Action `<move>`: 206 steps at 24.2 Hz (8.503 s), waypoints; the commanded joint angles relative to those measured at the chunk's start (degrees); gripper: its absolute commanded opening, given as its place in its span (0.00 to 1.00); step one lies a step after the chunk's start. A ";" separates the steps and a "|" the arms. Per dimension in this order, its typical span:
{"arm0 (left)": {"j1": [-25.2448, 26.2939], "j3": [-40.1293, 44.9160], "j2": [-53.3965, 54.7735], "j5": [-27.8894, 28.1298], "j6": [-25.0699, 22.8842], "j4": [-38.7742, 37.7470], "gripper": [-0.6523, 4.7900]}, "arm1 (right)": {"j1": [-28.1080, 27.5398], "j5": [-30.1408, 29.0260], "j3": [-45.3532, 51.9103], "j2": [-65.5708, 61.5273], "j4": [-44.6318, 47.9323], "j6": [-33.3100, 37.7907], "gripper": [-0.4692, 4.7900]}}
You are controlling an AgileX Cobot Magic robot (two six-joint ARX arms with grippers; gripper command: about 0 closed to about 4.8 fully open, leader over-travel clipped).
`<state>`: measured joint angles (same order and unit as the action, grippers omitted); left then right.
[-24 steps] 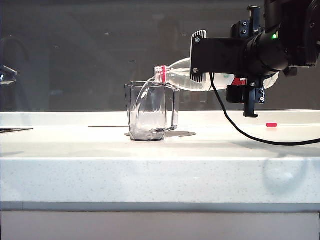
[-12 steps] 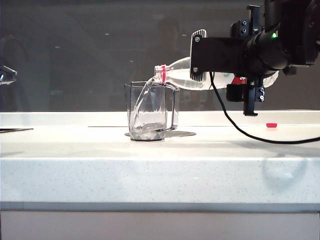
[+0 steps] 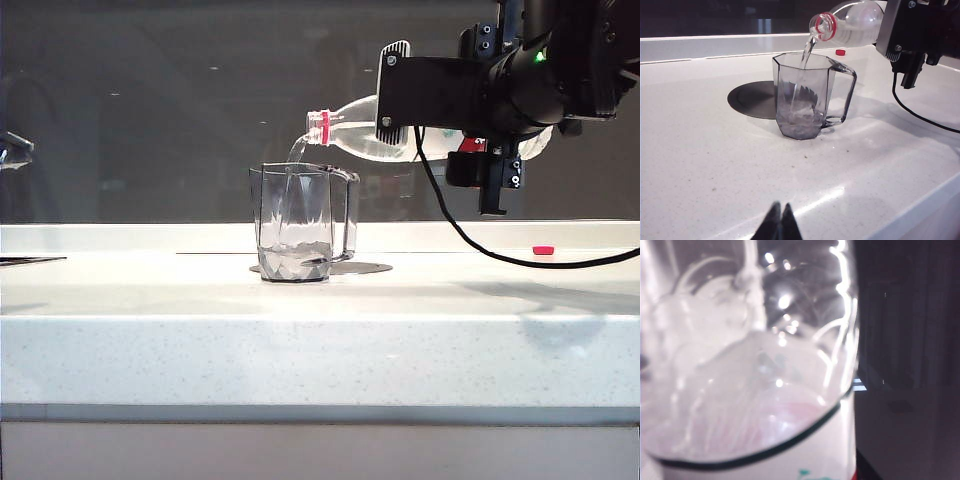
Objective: Pick up the mineral water bottle on the table and pour water into the mug until it's half full.
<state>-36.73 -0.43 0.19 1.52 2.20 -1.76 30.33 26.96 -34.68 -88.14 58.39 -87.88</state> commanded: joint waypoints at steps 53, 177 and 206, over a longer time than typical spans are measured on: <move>-0.04 -0.15 0.02 -0.24 -0.11 0.52 0.11 | -1.18 -1.38 -0.63 0.63 3.10 -2.62 0.71; 32.41 -0.15 0.02 -0.24 -0.11 0.52 0.11 | 20.94 3.10 12.72 55.76 -47.10 96.89 0.08; 32.37 -0.15 0.02 -1.31 -0.09 0.50 0.11 | -2.27 -9.05 23.47 78.05 -53.75 89.44 0.09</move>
<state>-4.45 -0.43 0.16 0.19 2.17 -1.78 30.39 21.28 -11.75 -11.62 2.87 2.68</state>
